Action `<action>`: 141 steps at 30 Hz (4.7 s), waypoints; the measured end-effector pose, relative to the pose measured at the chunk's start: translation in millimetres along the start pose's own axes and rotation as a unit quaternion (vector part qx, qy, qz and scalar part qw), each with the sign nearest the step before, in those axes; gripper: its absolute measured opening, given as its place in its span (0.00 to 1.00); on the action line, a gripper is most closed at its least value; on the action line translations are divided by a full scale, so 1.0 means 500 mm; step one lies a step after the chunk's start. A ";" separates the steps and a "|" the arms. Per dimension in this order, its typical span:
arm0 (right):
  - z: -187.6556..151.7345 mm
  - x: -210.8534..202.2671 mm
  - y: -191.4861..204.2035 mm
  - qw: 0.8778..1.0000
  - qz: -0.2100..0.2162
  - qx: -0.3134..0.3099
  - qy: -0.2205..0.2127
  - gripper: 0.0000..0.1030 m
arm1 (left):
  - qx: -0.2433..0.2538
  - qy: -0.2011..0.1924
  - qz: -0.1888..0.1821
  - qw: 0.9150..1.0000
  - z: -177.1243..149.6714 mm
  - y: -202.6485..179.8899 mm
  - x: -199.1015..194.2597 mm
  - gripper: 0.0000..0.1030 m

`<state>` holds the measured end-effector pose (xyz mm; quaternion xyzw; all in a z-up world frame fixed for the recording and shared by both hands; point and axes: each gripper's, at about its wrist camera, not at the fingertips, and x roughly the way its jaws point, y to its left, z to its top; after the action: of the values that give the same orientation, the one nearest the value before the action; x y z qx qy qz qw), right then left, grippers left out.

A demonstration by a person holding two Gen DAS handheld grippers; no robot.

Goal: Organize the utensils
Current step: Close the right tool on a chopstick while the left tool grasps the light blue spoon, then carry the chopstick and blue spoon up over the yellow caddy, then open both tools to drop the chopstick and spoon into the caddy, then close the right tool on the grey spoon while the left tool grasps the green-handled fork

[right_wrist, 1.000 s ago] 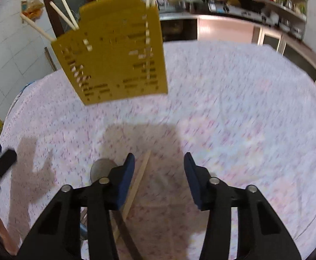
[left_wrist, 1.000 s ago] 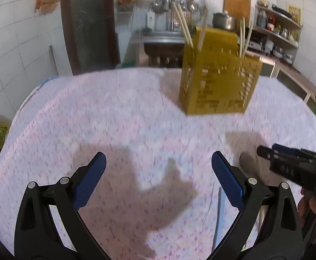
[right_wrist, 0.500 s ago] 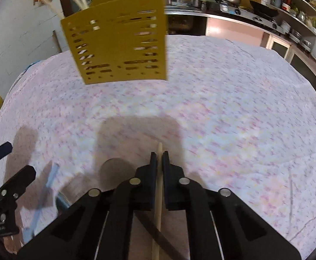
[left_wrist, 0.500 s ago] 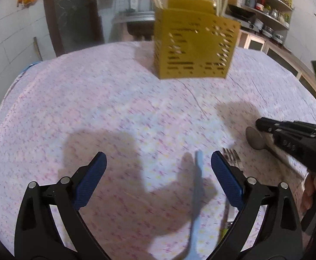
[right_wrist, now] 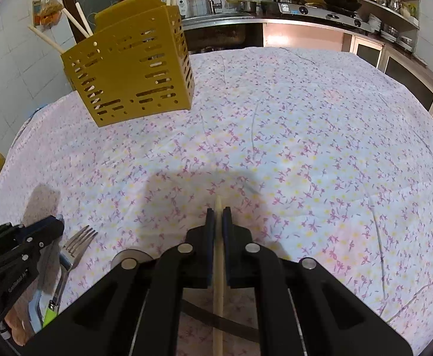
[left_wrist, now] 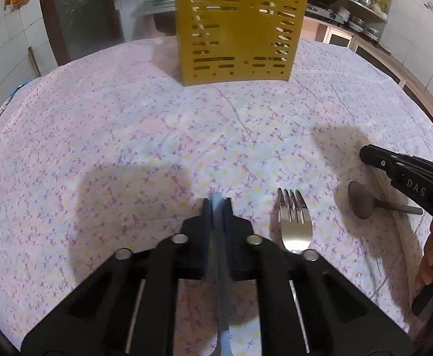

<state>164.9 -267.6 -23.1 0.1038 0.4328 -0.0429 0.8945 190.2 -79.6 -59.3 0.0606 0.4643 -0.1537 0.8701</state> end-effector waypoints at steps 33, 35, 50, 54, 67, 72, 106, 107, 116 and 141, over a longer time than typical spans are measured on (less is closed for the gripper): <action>0.045 -0.285 0.063 0.941 0.023 -0.037 -0.335 0.06 | -0.049 -0.268 0.037 0.962 0.047 0.046 -0.283 0.06; 0.048 -0.289 0.064 0.940 0.022 -0.038 -0.339 0.06 | -0.047 -0.272 0.037 0.960 0.045 0.045 -0.288 0.06; 0.247 -0.388 0.110 0.900 0.044 -0.048 -0.431 0.06 | -0.029 -0.351 0.022 0.936 0.208 0.029 -0.390 0.06; 0.327 -0.388 0.130 0.889 0.052 -0.044 -0.453 0.06 | -0.032 -0.384 0.011 0.923 0.313 0.020 -0.411 0.06; 0.420 -0.147 0.145 0.915 0.056 -0.053 -0.396 0.06 | -0.019 -0.328 0.010 0.944 0.428 0.019 -0.170 0.06; 0.405 -0.095 0.133 0.940 0.042 -0.057 -0.335 0.06 | -0.035 -0.284 0.006 0.958 0.415 0.052 -0.119 0.06; -0.108 -0.070 0.100 0.996 0.005 -0.084 -0.015 0.67 | -0.037 -0.070 0.063 0.995 -0.052 0.103 -0.093 0.95; -0.107 -0.064 0.104 0.996 0.002 -0.087 -0.012 0.65 | -0.039 -0.069 0.061 0.995 -0.049 0.100 -0.091 0.95; -0.083 -0.064 0.064 0.997 0.008 -0.071 -0.007 0.35 | -0.040 -0.046 0.033 0.998 -0.032 0.055 -0.065 0.95; -0.055 -0.075 -0.015 1.000 0.005 -0.017 -0.011 0.35 | 0.035 0.001 -0.006 0.999 0.007 -0.083 -0.018 0.21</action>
<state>119.4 -269.3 -11.3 0.0907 0.4231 -0.0320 0.9010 175.1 -117.6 -48.5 0.0881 0.4603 -0.1751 0.8658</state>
